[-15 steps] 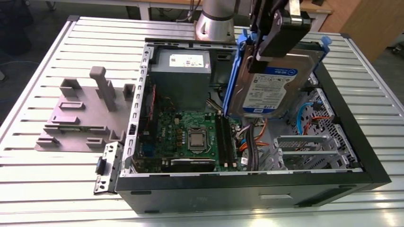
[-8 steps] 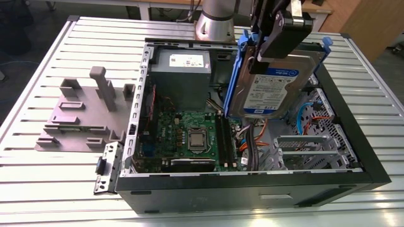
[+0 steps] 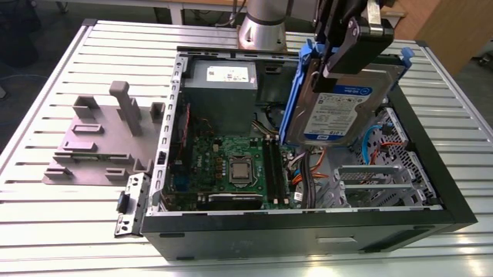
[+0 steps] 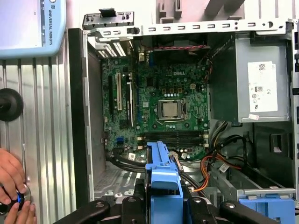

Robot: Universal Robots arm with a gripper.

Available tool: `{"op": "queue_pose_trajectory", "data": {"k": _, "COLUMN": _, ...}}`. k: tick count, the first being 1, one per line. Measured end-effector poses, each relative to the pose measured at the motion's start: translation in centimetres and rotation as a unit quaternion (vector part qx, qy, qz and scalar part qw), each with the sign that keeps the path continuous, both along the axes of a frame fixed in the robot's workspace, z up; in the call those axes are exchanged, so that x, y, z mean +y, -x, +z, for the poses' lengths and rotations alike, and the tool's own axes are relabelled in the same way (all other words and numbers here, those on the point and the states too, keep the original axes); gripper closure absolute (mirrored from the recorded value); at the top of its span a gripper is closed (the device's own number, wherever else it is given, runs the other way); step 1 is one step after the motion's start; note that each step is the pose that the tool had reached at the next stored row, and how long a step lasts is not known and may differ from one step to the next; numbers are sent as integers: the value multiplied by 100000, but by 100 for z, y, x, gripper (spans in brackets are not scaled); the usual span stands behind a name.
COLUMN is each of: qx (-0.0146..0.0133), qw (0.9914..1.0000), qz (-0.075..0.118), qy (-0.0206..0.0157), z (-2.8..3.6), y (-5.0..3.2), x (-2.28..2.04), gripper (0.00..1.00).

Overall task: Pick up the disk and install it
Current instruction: 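Insert the disk into the insertion slot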

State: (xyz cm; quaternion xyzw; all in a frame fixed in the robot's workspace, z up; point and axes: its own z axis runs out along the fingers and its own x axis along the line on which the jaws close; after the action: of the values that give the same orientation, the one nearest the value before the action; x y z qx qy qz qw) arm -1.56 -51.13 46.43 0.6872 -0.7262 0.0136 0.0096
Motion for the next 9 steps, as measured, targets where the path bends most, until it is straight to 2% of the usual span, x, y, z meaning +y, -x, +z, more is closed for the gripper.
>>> {"op": "queue_pose_trajectory", "data": {"k": 9, "qx": 0, "qw": 100000, "qz": -4, "qy": -5, "z": -26, "y": -14, "x": -130, "gripper": 64}}
